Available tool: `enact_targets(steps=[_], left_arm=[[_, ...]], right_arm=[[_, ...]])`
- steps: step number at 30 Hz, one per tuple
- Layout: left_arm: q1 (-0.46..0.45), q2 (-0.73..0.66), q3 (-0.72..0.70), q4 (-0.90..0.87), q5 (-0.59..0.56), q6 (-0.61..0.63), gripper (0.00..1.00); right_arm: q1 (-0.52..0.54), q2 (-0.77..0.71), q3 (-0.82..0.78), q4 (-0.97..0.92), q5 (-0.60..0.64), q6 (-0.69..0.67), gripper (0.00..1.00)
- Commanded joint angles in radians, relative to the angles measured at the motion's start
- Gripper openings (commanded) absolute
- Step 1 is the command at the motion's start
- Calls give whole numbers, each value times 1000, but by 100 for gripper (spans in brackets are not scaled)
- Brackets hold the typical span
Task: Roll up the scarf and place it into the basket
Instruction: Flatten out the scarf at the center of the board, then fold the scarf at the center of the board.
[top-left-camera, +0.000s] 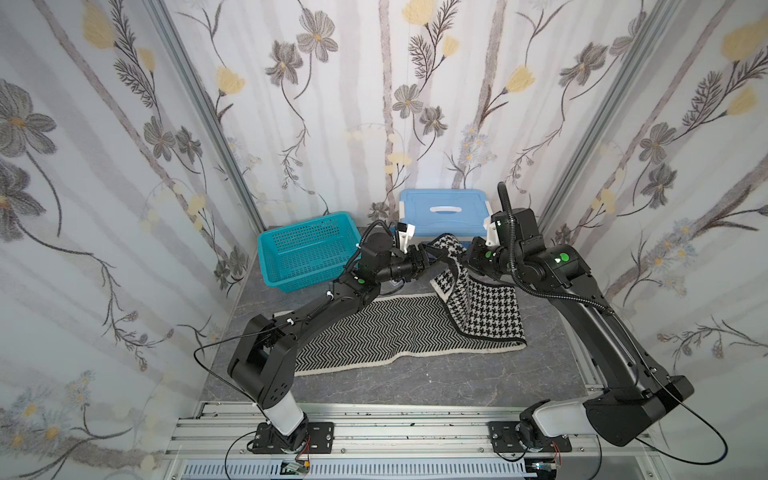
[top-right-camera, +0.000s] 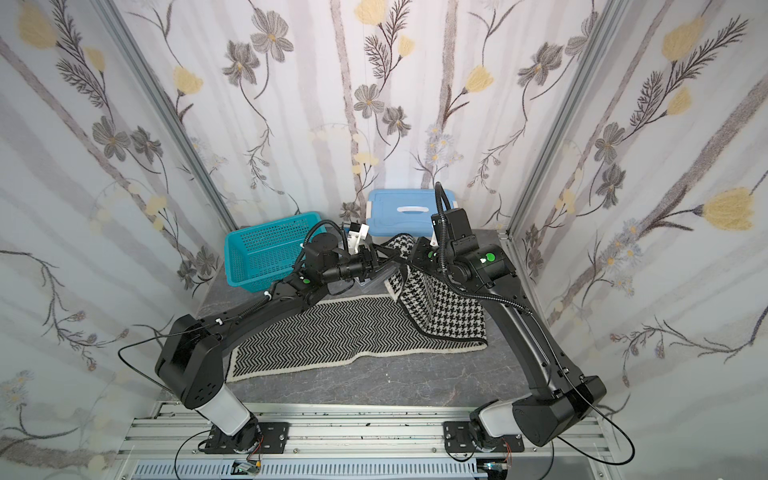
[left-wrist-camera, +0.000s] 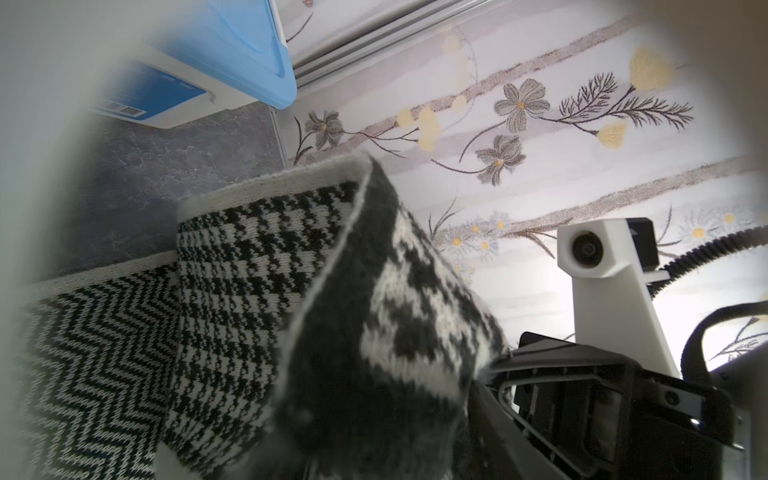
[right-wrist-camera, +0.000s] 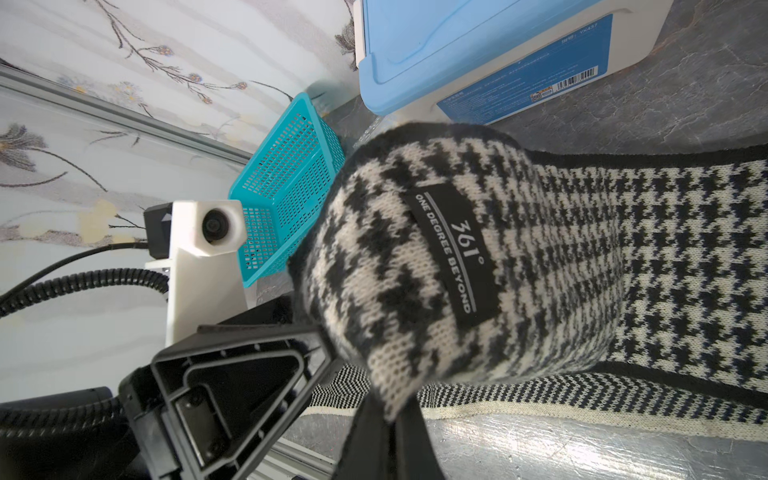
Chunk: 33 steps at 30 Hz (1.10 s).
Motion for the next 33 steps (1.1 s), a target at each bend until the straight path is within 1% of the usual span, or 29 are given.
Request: enact_targets(steps=[1,6,9,13,15,16,17,18,19,22,25,26,27,29,31,33], left_arm=[[-4,3,4,59,-13,-24,45],[-13,27,47,69,7,-19,45],[-18,27,49,69,6,-22,34],[-21,11,26,56,12,-20,24],[-20,3,29,11,18,5,12],[-19,-2,32,-22,19,23,4],[-19,-9,33,-53,14,41,0],[-16,-16,35,-88,7,60,0],[-13,-25,41,-131,-1,85,0],[27,-71,52,-284,-20,161,0],[117,-138,85,-507,-22,271,0],[157,-161,107,-601,-22,316,0],[189,-177,133,-695,-23,360,0],[280,-199,228,-936,-42,479,0],[366,-212,306,-1115,-58,564,0],[451,-230,362,-1251,-72,613,0]], right_arm=[[1,-6,-15,56,-10,15,0],[1,-27,-72,73,-17,27,0],[0,-33,-87,78,-15,29,0],[0,-35,-88,94,-13,28,0],[-3,-30,-88,103,-22,28,0],[-2,-29,-89,108,-31,27,0],[-3,-29,-93,116,-43,25,0],[-2,-29,-95,123,-51,22,0],[-3,-29,-97,127,-60,17,5],[-1,-34,-100,109,-68,-11,31],[-3,-50,-118,76,-60,-44,74],[-3,-59,-131,68,-56,-53,84],[-2,-70,-145,63,-55,-61,89],[-7,-100,-188,58,-44,-74,94],[-19,-128,-229,53,-38,-83,96],[-47,-153,-278,45,-38,-86,96]])
